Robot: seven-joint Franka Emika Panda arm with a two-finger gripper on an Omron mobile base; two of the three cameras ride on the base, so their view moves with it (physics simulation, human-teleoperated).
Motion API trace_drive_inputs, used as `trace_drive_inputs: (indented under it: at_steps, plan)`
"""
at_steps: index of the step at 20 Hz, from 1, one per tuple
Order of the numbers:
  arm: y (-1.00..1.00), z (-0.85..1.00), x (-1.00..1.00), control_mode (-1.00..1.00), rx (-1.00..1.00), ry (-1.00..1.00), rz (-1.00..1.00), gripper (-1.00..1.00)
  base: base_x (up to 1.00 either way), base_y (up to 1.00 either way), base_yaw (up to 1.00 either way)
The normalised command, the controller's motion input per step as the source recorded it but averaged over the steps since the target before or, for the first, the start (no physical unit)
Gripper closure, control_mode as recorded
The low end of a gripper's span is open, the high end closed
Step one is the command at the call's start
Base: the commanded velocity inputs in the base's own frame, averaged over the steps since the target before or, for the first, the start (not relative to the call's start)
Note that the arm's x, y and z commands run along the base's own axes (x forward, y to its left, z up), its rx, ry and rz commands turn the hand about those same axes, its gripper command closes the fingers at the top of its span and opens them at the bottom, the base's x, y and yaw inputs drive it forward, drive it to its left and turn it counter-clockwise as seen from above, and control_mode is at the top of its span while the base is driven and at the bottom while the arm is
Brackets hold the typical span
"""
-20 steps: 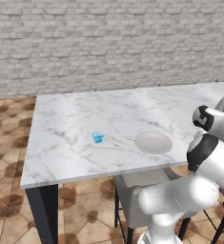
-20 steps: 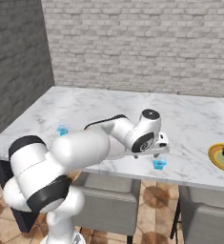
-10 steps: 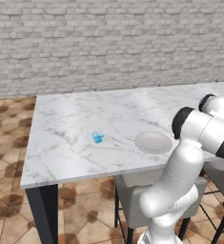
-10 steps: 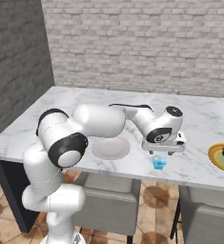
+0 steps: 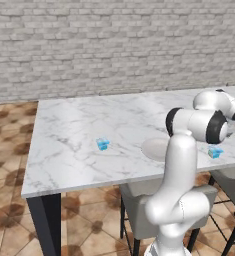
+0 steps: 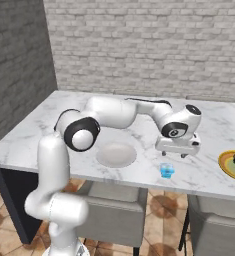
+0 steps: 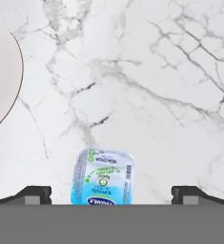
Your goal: Place two yogurt containers on each plate.
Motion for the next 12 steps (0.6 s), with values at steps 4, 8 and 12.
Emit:
trace_drive_inputs:
  at_steps: [4, 8, 12]
  plan:
    - [0.00, -0.38, 0.02, -1.00, 0.00, 0.10, 0.00, -1.00, 0.00, 0.00, 0.00]
    - [0.02, -0.30, 0.09, -1.00, -0.06, 0.10, 0.00, -1.00, 0.00, 0.00, 0.00]
    - [0.13, -0.16, 0.01, -1.00, -0.10, 0.02, 0.00, -1.00, 0.00, 0.00, 0.00]
